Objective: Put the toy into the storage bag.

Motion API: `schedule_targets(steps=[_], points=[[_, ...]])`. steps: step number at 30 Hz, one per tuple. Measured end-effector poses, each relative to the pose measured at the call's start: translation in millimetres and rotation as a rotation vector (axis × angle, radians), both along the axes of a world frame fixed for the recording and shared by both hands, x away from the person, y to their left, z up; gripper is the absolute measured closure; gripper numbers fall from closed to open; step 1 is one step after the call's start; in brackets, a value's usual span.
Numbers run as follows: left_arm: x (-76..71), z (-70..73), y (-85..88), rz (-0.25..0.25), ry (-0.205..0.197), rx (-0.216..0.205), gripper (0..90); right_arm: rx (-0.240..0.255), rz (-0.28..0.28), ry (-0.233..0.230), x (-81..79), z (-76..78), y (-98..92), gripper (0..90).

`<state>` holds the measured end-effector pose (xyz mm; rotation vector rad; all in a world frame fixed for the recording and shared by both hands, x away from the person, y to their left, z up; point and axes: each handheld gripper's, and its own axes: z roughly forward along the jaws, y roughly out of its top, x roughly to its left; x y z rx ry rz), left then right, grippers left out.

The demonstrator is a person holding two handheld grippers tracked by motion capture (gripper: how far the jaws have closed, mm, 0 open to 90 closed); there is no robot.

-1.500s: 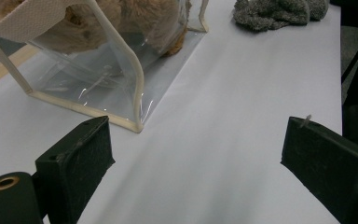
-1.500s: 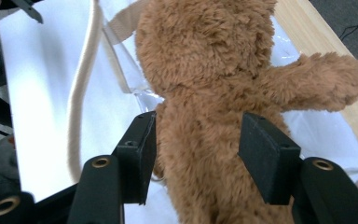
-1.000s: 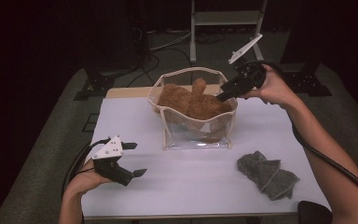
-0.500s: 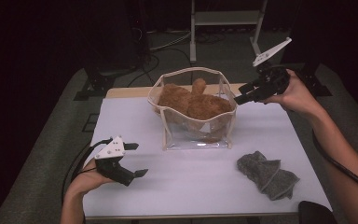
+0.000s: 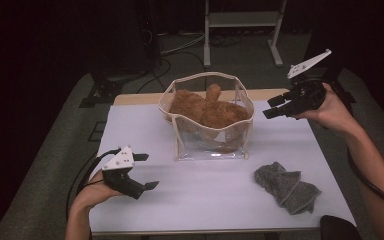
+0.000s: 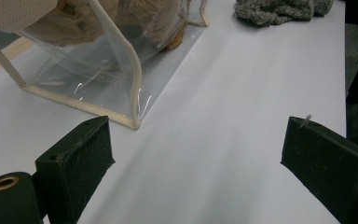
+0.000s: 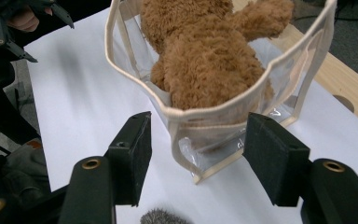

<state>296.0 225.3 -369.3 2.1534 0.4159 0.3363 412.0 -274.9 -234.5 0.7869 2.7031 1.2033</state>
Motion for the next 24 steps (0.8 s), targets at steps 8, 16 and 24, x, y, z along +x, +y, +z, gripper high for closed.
schedule_targets(steps=[8, 16, 24], points=[[-0.1, 0.2, 0.0, 0.001, 0.0, 0.001, 7.9, 0.006, -0.021, 0.018, -6.7, -12.4, -13.7, 39.6], [0.0, -0.2, 0.5, 0.007, -0.001, -0.005, 7.9, 0.034, -0.048, 0.035, -12.1, -26.3, -29.1, 38.5], [-0.8, 1.0, 0.5, 0.008, -0.008, -0.004, 7.9, 0.019, -0.063, 0.063, -16.3, -45.5, -38.4, 37.4]])
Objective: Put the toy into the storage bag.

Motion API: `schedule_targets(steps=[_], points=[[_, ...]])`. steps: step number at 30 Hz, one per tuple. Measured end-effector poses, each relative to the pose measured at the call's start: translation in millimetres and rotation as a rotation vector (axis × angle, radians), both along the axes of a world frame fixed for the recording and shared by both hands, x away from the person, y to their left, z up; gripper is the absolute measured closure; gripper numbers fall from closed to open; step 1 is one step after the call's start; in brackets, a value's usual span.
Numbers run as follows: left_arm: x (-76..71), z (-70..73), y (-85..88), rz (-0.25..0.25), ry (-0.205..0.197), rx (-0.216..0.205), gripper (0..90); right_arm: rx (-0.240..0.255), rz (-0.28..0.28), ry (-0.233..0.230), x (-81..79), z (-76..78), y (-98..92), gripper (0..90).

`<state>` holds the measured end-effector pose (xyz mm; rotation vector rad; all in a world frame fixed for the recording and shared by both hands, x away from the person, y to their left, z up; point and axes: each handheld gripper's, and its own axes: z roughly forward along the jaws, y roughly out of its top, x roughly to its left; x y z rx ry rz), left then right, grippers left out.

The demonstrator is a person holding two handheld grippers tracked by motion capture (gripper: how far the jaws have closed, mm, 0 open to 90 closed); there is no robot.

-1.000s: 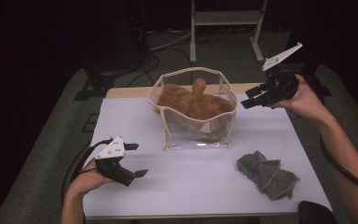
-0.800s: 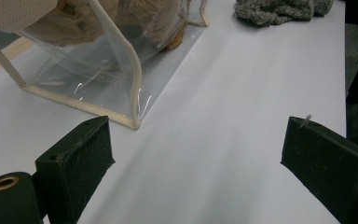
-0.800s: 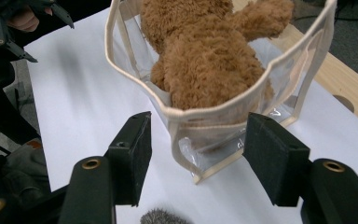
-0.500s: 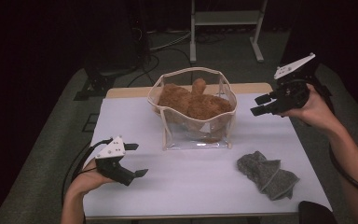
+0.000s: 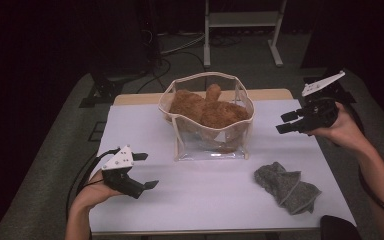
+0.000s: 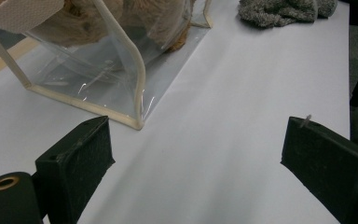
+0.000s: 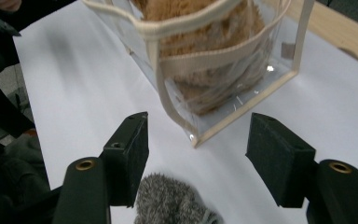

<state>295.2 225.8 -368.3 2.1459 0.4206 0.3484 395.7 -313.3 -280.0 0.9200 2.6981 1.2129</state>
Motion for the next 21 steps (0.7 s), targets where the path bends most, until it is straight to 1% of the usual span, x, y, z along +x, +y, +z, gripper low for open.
schedule_targets(steps=[6, 9, 14, 21], points=[[-0.5, -0.1, 0.8, 0.005, 0.001, 0.002, 7.9, -0.011, -0.007, 0.031, -3.9, -17.2, -4.7, 36.8], [-0.4, 0.5, 1.2, 0.008, -0.001, -0.005, 7.9, 0.0, -0.01, 0.044, -5.5, -26.3, -7.6, 36.9], [-0.7, 0.6, 1.5, 0.008, -0.002, 0.0, 7.9, 0.018, -0.013, 0.064, -8.3, -41.1, -10.7, 36.8], [-1.7, 1.9, 2.4, 0.008, -0.005, 0.003, 7.9, 0.02, -0.013, 0.086, -11.4, -58.4, -10.9, 36.6]])
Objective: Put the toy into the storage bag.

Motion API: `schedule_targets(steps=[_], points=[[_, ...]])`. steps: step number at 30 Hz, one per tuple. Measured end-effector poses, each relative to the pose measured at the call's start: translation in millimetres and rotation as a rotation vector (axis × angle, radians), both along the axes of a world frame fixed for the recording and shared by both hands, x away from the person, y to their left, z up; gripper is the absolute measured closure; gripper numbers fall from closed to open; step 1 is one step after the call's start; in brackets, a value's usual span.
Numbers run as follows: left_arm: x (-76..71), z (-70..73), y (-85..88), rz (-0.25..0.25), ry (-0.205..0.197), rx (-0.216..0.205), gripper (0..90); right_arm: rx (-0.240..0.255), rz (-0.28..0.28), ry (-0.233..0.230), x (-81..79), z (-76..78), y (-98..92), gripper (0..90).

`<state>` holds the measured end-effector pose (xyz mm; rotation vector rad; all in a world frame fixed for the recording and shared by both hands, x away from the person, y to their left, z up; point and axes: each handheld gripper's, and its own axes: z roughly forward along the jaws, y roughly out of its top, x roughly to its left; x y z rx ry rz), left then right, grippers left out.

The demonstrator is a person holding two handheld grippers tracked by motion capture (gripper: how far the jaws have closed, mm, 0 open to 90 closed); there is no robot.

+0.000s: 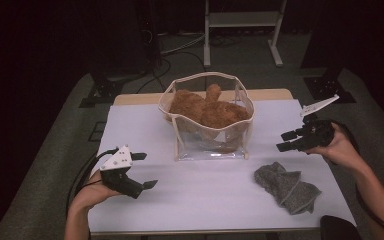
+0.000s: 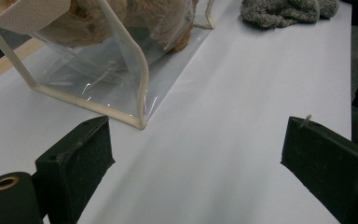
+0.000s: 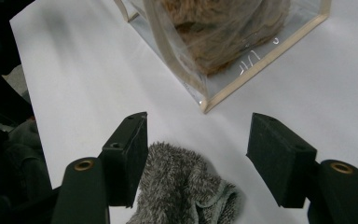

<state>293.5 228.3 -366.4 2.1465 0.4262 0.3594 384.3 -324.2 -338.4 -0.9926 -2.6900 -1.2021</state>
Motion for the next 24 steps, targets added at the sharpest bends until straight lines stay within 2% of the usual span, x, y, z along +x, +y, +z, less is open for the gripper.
schedule_targets(steps=[13, 24], points=[[0.4, -0.3, 0.4, 0.004, 0.001, -0.001, 7.9, 0.02, -0.006, 0.031, -7.9, -23.4, -2.3, 35.4], [0.1, 0.2, 1.4, 0.007, -0.001, -0.007, 7.9, 0.025, 0.005, 0.031, -14.1, -29.6, 1.0, 34.0]])
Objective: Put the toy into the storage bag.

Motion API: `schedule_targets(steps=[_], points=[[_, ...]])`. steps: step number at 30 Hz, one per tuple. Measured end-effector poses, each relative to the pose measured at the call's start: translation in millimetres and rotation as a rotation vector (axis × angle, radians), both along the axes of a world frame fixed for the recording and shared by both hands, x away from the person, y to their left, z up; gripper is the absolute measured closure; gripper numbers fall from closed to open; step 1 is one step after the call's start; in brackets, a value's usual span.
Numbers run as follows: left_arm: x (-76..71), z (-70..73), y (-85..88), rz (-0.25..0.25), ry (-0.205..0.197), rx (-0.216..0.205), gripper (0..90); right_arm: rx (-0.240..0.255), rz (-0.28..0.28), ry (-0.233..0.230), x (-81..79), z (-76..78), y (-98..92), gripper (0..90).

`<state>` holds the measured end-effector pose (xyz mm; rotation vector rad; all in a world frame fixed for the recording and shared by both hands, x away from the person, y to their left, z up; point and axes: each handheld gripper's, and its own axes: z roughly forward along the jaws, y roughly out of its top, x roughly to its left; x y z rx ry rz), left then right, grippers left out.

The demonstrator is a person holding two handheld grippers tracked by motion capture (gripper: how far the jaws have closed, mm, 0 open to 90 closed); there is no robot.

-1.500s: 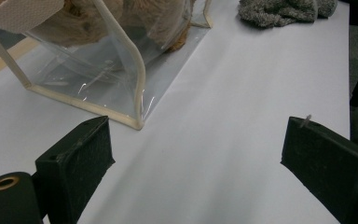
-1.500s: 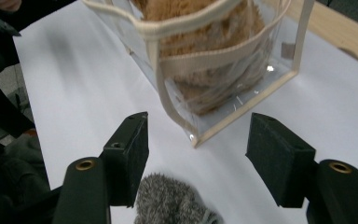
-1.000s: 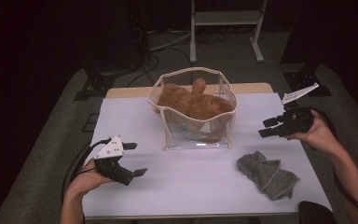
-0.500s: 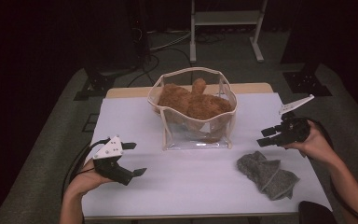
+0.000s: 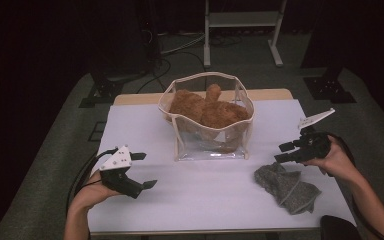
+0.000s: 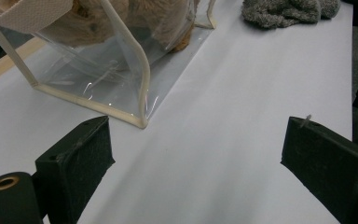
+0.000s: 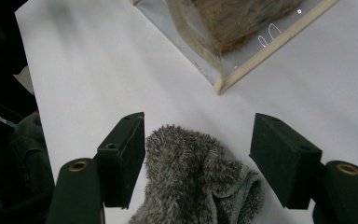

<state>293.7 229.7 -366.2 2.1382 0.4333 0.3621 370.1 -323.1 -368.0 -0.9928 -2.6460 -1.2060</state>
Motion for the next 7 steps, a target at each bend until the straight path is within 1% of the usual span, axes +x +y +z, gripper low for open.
schedule_targets(steps=[4, 7], points=[[0.2, -0.1, 0.4, 0.001, 0.001, -0.001, 7.8, 0.015, -0.007, -0.007, -3.1, -1.5, -1.5, 33.8], [0.6, -0.1, 0.0, 0.001, 0.003, -0.003, 7.9, 0.023, -0.012, -0.001, -4.5, -5.2, -2.1, 33.2]])
